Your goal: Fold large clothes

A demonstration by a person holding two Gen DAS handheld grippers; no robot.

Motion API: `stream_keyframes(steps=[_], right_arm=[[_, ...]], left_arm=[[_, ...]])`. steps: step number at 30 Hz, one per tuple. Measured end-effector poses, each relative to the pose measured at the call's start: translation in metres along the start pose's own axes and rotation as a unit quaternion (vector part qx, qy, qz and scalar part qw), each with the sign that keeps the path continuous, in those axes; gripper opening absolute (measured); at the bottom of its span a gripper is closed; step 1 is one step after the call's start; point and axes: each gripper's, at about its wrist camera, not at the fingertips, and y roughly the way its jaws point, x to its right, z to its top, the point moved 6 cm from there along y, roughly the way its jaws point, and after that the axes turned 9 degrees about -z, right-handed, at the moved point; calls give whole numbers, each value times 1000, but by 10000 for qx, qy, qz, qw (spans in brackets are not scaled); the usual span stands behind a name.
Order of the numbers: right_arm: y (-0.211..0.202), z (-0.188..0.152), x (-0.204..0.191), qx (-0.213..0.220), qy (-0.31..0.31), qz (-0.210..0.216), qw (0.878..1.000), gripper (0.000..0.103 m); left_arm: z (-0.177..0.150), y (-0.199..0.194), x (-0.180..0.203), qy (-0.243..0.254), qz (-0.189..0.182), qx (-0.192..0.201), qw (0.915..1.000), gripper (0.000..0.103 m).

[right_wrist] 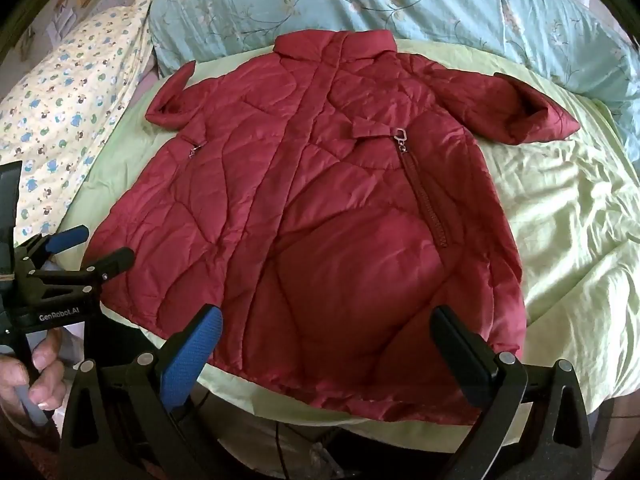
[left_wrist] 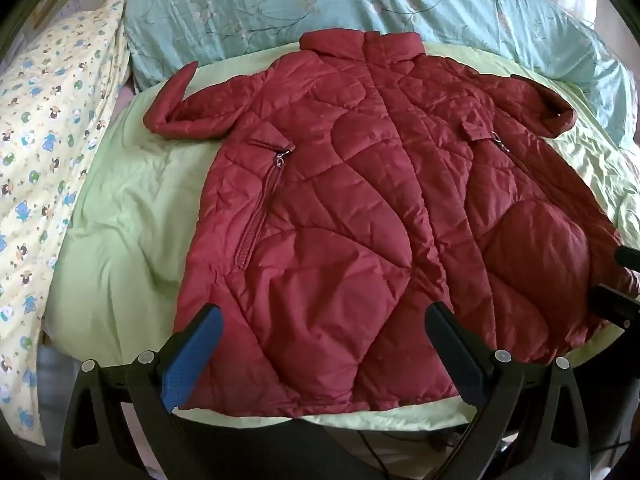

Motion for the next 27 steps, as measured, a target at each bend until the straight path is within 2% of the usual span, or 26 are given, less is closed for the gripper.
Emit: stream_keyframes(steps=[27], right_arm=[[-4, 1, -2, 120, 64, 167, 9998, 103]], left_arm=[[-1, 2, -1, 7, -11, 25, 10000, 102]])
